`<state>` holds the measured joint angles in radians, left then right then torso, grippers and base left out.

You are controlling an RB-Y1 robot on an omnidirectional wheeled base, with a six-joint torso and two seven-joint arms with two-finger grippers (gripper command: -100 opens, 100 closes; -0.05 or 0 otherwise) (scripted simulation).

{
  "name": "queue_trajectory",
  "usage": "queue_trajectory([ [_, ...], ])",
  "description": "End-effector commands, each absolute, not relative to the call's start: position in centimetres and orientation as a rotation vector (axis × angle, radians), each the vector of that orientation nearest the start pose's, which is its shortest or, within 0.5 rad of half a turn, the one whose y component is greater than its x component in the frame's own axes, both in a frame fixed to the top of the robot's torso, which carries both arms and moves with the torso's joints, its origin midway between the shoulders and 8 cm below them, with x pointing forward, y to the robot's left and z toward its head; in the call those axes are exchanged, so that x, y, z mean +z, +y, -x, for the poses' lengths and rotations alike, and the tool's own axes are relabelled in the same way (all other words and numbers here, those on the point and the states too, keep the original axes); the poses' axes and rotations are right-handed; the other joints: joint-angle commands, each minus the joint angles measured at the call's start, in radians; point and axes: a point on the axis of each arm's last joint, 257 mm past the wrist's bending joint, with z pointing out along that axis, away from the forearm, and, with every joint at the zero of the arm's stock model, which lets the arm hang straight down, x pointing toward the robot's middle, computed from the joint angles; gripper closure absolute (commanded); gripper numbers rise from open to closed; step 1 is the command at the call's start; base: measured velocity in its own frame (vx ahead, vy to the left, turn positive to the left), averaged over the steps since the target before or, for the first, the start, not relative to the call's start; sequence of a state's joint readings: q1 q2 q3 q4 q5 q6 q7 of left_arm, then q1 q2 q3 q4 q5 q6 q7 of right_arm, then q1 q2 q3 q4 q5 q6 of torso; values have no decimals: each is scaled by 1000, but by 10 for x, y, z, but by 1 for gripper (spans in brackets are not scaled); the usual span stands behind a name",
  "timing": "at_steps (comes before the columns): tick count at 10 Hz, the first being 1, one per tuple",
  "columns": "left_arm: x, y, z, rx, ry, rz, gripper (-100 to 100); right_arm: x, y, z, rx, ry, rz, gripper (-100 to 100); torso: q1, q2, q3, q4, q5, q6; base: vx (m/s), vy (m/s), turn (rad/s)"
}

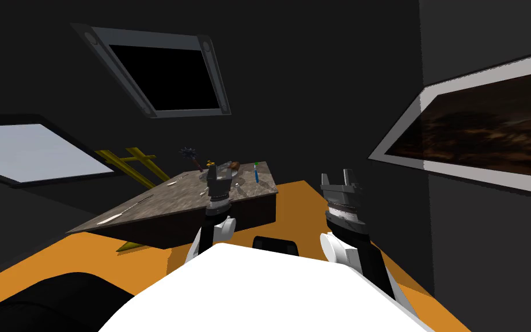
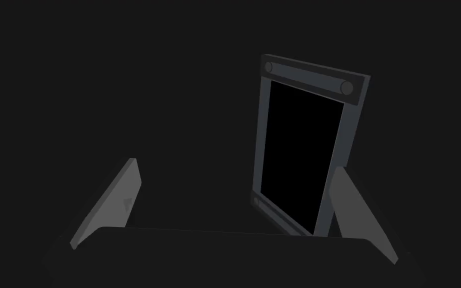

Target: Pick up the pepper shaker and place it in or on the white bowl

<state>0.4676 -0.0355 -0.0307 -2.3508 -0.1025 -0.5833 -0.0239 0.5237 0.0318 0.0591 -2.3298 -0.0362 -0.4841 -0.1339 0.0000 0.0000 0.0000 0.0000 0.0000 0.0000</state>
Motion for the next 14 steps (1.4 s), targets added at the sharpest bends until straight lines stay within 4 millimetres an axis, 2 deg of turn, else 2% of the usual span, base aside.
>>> queue_trajectory([
  [1,74,246,-320,-1287,555,446,-100,36,-269,-337,1502,513,-748,0,0,0,0,0,0,0,-2,22,-31],
  [4,55,235,-331,-1262,653,396,-100,36,-269,-337,1502,513,-748,0,5,0,0,0,1,0,-7,67,-62],
  [9,4,223,-355,-1174,834,311,-100,36,-269,-337,1502,513,-748,0,11,1,1,0,2,0,-21,135,-106],
  [10,0,224,-356,-1173,841,316,-100,36,-269,-337,1502,513,-748,0,11,2,1,0,2,0,-26,112,-41],
  [13,-35,220,-368,-1107,945,258,-100,36,-269,-337,1502,513,-748,0,9,1,1,0,2,0,-30,129,-108],
  [14,-41,221,-370,-1104,955,267,-100,36,-270,-337,1502,513,-748,0,11,1,1,0,2,0,-18,126,-48],
])
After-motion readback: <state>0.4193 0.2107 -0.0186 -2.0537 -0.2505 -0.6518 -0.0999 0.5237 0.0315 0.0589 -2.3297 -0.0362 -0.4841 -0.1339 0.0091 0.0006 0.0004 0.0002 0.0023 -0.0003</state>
